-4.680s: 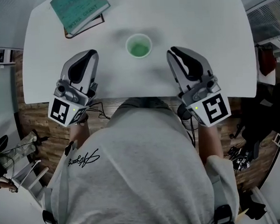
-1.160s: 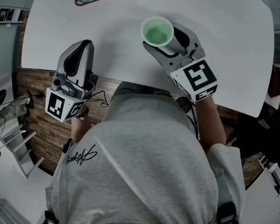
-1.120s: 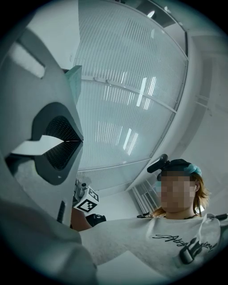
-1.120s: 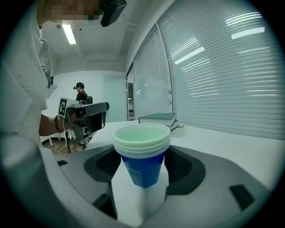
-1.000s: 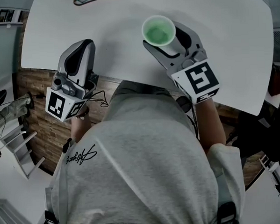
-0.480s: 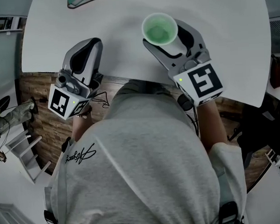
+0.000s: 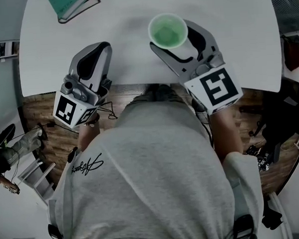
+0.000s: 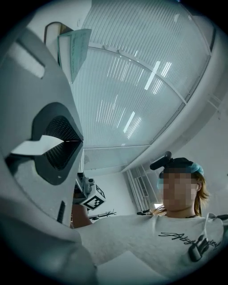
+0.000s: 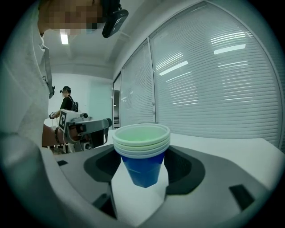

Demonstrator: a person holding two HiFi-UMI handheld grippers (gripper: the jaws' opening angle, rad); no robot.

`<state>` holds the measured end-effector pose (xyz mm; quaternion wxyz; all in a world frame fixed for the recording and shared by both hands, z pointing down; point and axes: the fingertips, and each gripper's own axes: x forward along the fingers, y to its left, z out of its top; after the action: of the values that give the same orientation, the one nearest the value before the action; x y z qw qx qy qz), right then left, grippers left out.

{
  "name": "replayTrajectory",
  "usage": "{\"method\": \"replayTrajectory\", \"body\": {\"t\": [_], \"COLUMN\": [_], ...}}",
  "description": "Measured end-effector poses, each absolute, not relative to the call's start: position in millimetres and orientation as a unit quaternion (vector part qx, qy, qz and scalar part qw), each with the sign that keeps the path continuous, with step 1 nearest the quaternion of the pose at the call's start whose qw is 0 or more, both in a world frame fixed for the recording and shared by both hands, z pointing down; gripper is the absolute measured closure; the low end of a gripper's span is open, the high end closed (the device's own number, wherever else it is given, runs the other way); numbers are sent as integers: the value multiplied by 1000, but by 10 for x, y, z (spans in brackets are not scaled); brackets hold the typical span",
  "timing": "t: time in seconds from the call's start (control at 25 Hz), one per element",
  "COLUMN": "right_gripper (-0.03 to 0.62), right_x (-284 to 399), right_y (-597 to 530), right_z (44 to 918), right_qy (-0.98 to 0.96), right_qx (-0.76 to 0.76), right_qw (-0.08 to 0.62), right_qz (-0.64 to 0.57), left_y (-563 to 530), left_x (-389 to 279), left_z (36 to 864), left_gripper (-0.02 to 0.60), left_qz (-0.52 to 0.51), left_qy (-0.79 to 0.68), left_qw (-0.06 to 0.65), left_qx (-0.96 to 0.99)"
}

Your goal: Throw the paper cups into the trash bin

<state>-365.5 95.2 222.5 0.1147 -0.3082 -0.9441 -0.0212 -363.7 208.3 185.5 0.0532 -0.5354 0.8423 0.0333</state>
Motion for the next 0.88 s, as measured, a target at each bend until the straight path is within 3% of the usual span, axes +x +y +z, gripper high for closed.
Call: {"method": "replayTrajectory", "body": {"t": [0.88], "right_gripper": [299], "right_x": [-2823], "right_y": [760], "right_z": [2048], "right_qy": [-985], "right_qx": [-140], "right_qw": [104], "right_qz": [-10], "left_y": [1795], "left_x": [-3154], "left_z": [1763], "left_gripper": [575], "left_qz": [47], "left_qy": [736], "left_qw": [57], "left_qx": [-673]}}
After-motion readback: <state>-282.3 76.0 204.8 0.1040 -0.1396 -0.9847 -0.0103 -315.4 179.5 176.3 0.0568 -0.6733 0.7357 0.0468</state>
